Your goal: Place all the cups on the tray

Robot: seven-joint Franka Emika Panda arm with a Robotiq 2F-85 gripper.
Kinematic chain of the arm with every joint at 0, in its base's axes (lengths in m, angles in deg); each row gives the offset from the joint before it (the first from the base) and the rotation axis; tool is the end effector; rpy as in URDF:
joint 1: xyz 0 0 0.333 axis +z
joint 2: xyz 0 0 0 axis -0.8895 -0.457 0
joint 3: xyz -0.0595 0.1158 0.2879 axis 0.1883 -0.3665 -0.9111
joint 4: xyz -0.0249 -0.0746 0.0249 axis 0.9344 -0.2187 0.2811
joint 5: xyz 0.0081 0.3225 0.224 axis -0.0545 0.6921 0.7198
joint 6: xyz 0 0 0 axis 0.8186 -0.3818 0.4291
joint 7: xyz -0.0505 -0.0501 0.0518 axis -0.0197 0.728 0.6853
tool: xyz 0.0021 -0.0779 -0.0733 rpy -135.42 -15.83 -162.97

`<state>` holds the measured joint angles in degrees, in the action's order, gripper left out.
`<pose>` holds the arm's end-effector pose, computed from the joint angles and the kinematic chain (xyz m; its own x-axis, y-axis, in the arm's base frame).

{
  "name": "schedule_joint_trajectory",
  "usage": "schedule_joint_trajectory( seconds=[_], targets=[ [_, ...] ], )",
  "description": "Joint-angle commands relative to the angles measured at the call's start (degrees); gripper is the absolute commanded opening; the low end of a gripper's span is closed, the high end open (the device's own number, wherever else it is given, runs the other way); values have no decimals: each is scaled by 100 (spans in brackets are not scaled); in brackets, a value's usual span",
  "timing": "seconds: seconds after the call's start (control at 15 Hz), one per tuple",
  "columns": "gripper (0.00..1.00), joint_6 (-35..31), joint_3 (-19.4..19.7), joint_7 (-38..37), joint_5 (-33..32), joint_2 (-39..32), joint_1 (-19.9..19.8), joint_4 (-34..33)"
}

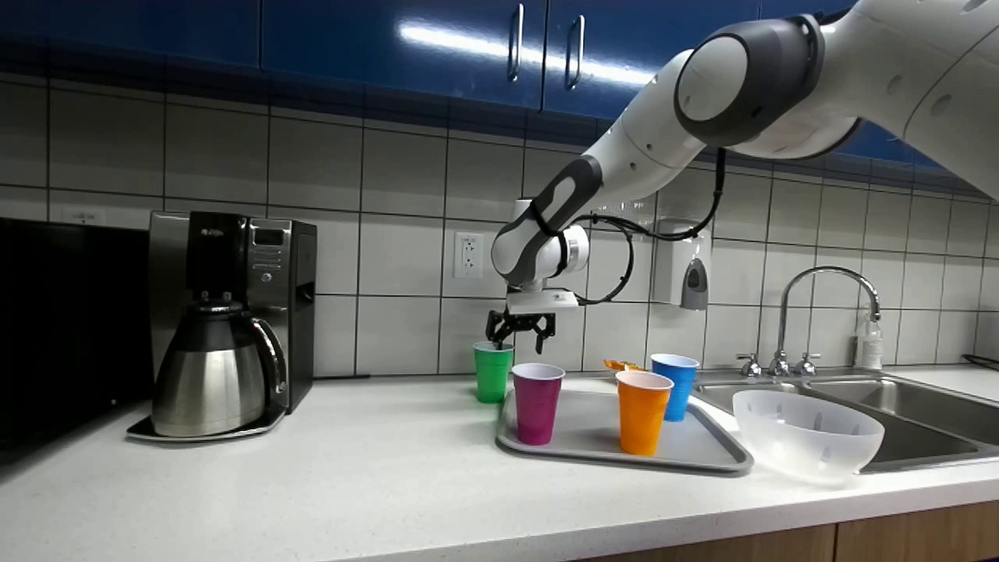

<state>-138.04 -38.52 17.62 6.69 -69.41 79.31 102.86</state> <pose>0.7397 0.1720 0.2703 0.9466 0.0936 0.3087 0.0689 -0.9936 0.0901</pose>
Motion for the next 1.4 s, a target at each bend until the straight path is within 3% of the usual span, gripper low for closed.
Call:
schedule_joint_trajectory(
  seconds=[0.0, 0.13, 0.6, 0.73, 1.33],
  targets=[
    [75, 252, 77, -223, -158, -151, 61, -325],
    [68, 243, 67, -204, -151, -147, 49, -323],
    [11, 192, 39, -214, -112, -117, 35, -299],
    [0, 153, 11, -242, -72, -102, 27, -277],
    [1, 160, -135, -377, 86, -88, -18, -330]
  ],
)
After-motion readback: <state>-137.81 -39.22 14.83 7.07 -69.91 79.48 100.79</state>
